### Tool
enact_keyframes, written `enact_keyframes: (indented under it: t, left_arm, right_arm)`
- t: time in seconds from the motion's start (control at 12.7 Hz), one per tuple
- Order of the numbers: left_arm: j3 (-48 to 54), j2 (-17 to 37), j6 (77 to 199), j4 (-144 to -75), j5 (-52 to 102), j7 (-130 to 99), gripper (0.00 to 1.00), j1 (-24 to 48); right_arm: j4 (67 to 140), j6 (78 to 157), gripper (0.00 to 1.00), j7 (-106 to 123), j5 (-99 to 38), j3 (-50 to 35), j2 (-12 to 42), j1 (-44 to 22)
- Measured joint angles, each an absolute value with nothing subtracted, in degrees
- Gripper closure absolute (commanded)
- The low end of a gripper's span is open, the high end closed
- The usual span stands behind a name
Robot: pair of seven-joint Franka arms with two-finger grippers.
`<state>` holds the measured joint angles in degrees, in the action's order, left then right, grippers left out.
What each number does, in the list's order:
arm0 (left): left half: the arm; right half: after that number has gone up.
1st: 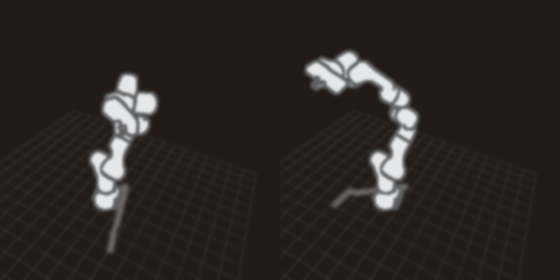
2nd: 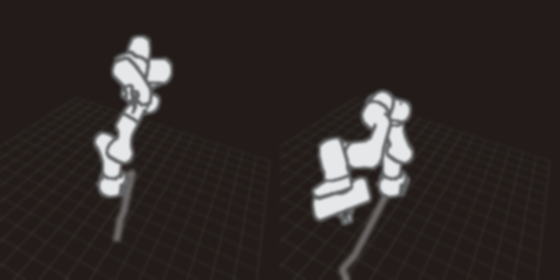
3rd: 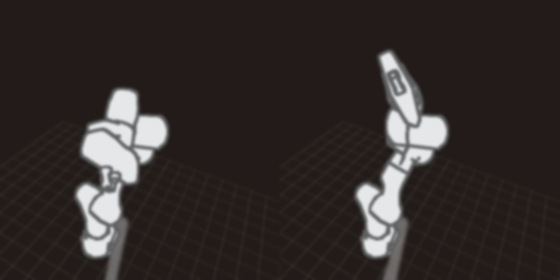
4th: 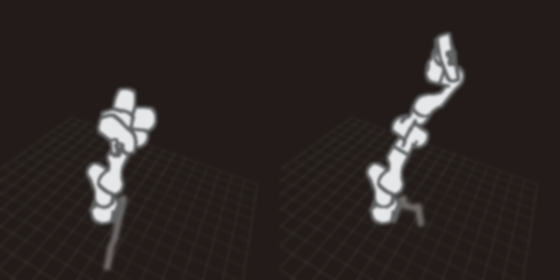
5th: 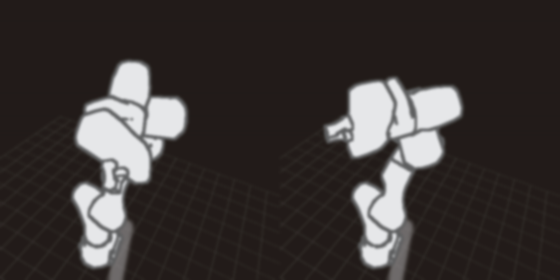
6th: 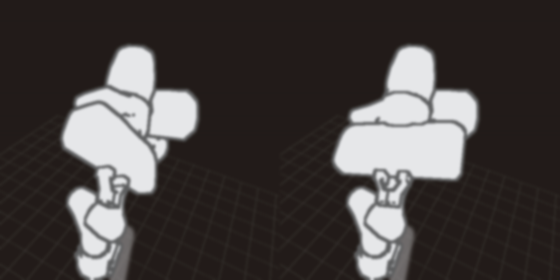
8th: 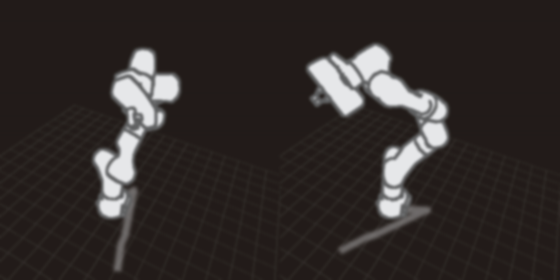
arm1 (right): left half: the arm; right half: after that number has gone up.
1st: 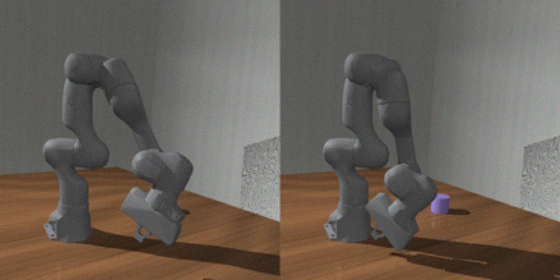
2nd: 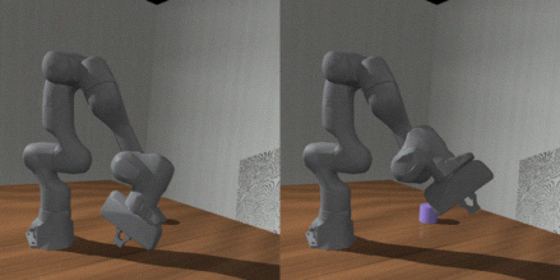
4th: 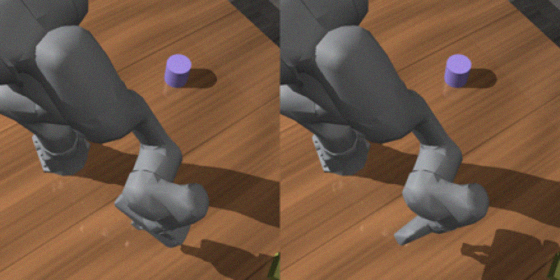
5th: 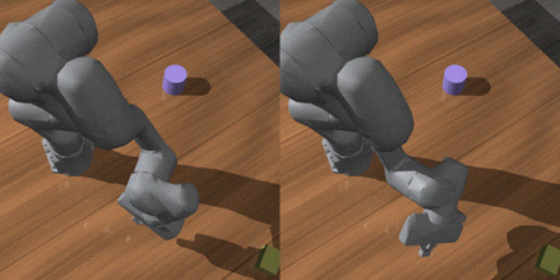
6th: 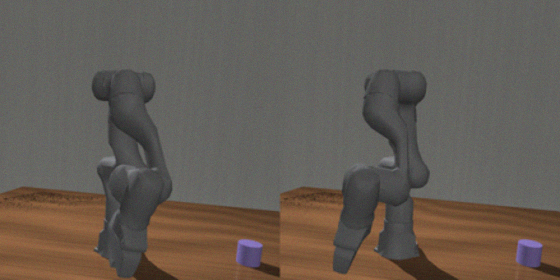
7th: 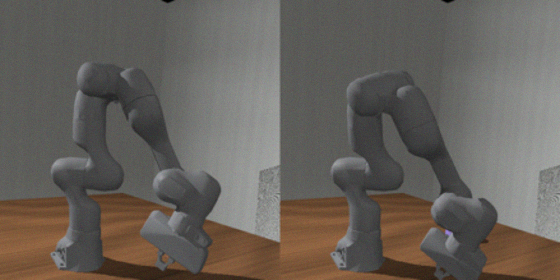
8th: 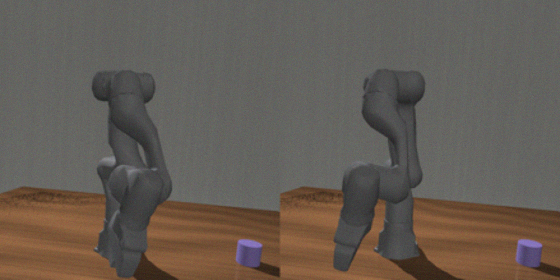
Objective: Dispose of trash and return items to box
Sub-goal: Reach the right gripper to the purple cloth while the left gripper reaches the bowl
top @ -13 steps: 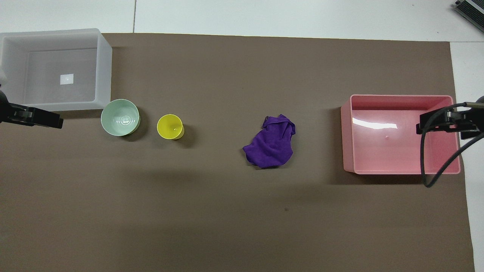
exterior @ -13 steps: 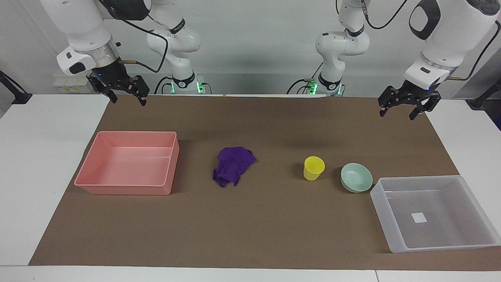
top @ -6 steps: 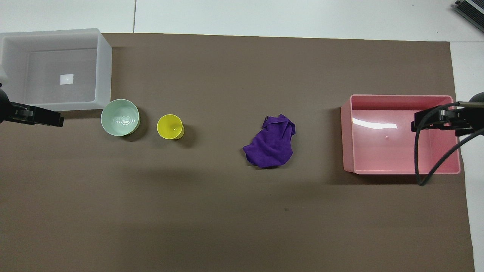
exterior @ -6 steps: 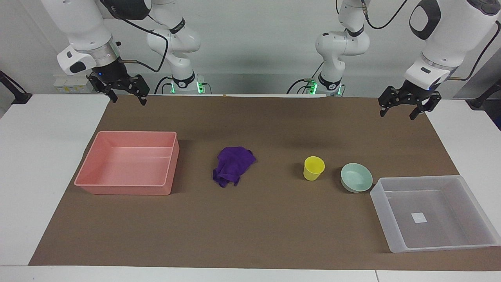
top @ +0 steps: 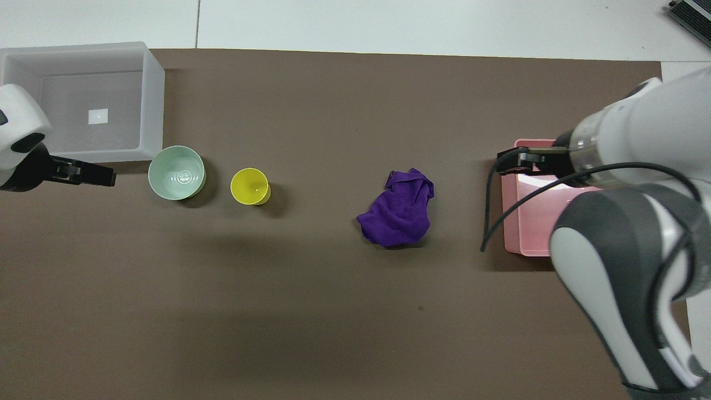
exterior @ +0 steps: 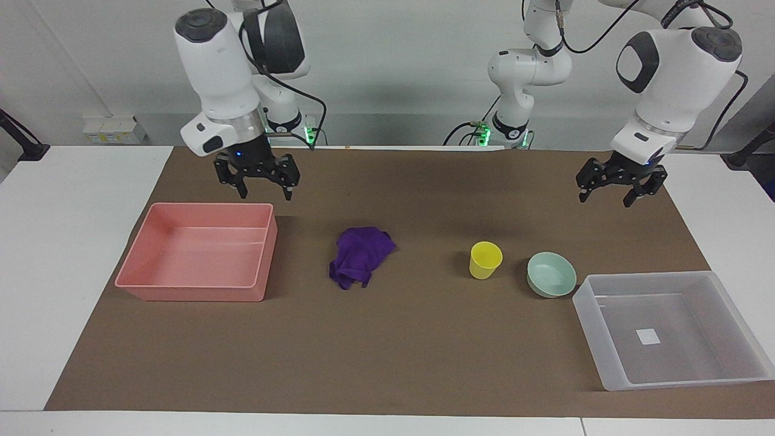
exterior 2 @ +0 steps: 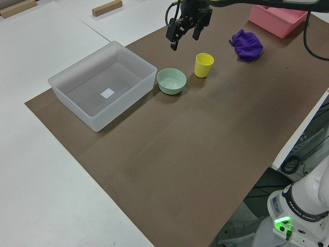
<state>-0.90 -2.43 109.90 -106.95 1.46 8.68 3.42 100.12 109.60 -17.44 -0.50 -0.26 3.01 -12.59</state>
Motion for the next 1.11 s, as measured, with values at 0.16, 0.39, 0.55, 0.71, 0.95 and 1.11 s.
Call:
enact_keyframes:
  t: [0.16, 0.39, 0.55, 0.71, 0.95, 1.11]
  left_arm:
    - [-0.9, -2.13, 116.21, -111.56, 1.46, 8.68, 0.0, 3.42]
    - [-0.93, 0.88, 123.99, -115.27, 1.46, 8.68, 0.0, 3.42]
    - [-0.98, 4.08, 130.43, -116.83, 1.46, 8.68, 0.0, 3.4]
    - [-1.02, 6.64, 137.9, -119.75, 1.46, 8.43, 0.0, 3.38]
    - [-0.99, 11.19, 144.91, -121.13, 1.46, 6.97, 0.0, 3.38]
    - [-0.89, 14.37, 148.59, -121.12, 1.46, 5.54, 0.52, 3.38]
  right_arm:
    - [103.95, 118.56, 0.0, -20.61, -0.51, -0.31, 6.69, -15.94]
    - [108.95, 130.39, 0.0, -23.21, -0.59, -0.38, 12.3, -20.1]
    - [111.85, 136.27, 0.0, -24.28, -0.76, -0.4, 14.77, -21.92]
    - [113.75, 140.68, 0.0, -24.78, -0.79, -0.42, 17.24, -23.47]
    - [114.51, 143.36, 0.78, -24.84, -0.79, -0.43, 19.91, -24.72]
    - [115.53, 143.42, 1.0, -24.77, -0.79, -0.42, 20.05, -24.71]
